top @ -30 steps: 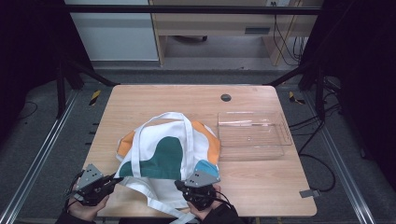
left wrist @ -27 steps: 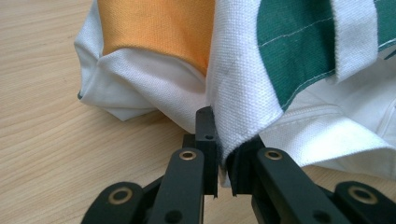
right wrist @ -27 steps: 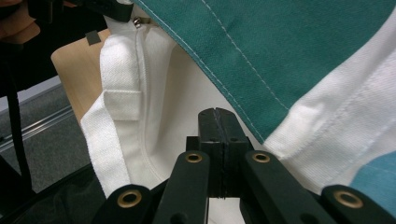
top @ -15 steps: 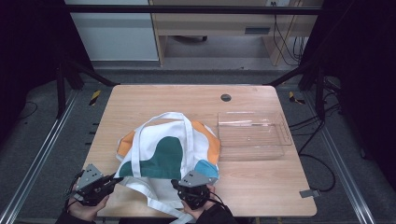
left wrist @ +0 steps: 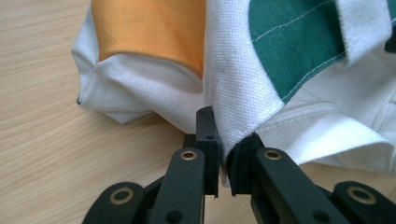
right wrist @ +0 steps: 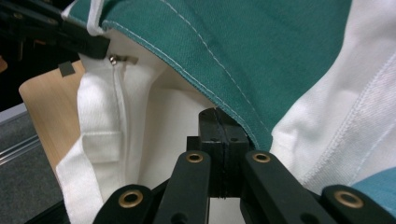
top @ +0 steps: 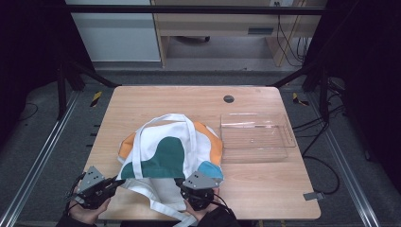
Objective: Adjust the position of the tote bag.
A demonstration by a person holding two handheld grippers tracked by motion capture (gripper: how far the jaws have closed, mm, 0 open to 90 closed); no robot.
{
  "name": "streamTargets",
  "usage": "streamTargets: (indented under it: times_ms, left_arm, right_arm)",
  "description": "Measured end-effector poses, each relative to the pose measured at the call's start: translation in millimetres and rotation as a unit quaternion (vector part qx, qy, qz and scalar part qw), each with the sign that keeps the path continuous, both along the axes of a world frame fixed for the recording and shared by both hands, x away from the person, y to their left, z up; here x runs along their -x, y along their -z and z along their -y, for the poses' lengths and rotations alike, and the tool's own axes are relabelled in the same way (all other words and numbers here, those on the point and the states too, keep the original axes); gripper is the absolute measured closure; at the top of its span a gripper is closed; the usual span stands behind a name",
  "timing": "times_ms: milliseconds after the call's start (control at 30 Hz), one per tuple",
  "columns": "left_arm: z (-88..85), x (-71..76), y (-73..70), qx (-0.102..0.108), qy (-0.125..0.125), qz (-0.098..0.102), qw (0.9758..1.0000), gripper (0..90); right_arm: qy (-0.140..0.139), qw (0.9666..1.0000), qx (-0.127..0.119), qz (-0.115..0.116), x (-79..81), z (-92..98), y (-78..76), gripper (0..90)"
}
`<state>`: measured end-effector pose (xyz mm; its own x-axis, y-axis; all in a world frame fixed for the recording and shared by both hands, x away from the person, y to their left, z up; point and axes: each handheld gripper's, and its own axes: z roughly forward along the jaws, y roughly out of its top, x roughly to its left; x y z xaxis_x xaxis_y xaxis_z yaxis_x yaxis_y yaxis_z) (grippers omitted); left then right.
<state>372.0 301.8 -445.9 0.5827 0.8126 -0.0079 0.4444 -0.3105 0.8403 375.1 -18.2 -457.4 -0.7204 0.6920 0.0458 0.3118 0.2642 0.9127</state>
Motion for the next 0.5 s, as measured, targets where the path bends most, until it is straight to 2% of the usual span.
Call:
streamTargets:
  times_ms: [500]
  left_arm:
    - [2.2,-0.5,1.3,-0.008,0.009,-0.006,0.9999,85.2]
  right_arm:
    - [0.007,0.9991,-0.021,0.035,2.7,6.9,-22.2,90.0]
